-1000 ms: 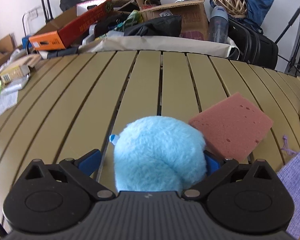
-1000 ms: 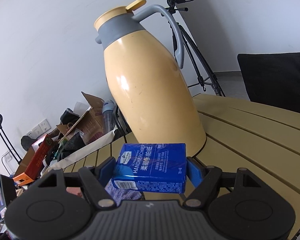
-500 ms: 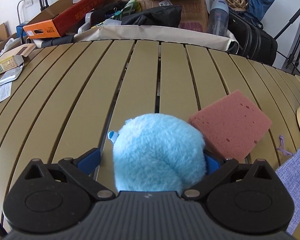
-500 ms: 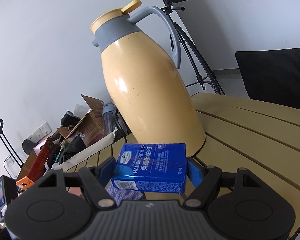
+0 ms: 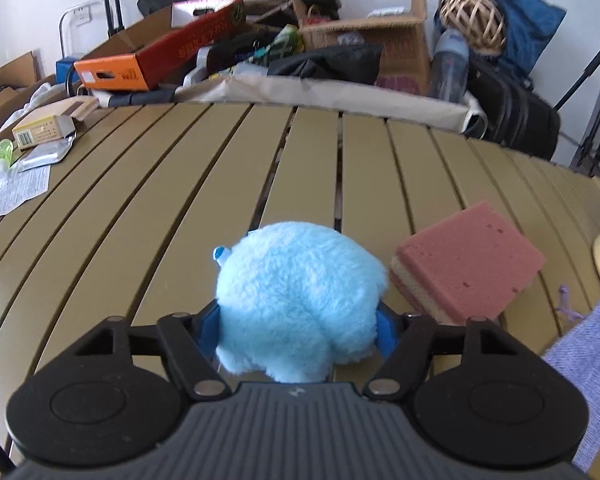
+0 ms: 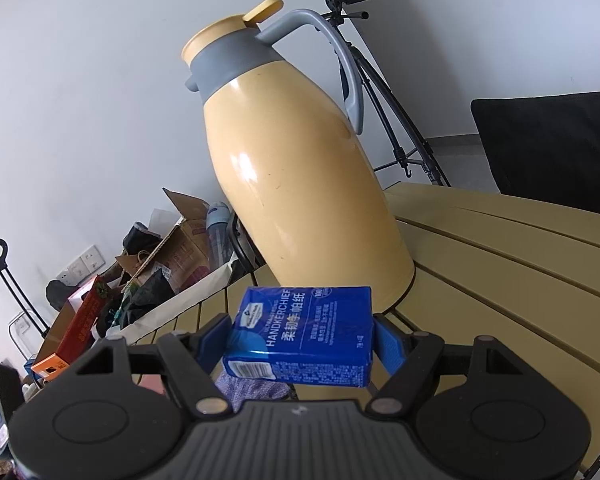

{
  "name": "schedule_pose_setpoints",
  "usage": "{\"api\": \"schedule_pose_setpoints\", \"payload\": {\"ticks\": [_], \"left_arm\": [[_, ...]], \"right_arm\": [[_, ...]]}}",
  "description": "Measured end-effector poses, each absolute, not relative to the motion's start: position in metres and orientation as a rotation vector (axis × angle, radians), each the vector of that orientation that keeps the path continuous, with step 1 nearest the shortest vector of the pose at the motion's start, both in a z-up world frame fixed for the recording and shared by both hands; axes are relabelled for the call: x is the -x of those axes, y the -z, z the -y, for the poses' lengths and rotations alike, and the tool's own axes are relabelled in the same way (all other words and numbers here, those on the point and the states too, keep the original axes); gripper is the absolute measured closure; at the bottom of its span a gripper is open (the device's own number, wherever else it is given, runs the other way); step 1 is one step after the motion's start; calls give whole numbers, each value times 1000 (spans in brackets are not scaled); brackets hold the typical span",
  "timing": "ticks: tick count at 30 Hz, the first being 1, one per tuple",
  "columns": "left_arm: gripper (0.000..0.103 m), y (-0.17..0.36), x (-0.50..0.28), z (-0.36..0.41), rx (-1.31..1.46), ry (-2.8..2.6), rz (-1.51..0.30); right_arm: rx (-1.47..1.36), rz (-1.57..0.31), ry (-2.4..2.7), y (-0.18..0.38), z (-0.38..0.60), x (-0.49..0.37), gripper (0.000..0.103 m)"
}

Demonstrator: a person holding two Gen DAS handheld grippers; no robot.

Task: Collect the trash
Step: 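Lift the tissue box and blue toy and carry them down toward the bin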

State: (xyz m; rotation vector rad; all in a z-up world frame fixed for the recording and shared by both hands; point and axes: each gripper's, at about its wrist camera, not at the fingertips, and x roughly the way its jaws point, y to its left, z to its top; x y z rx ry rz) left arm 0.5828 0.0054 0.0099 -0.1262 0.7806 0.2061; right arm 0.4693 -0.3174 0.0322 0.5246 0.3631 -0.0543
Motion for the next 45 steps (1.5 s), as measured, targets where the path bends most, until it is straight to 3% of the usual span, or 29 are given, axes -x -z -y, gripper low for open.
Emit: {"api": "schedule_pose_setpoints", "payload": {"ticks": [24, 45], "left_arm": [[31, -80, -415, 38, -16, -81, -442], [31, -59, -258, 11, 32, -93, -444]], "right_arm": [[-394, -336, -98, -47, 278, -423, 29], [-259, -309, -253, -35, 248, -298, 29]]}}
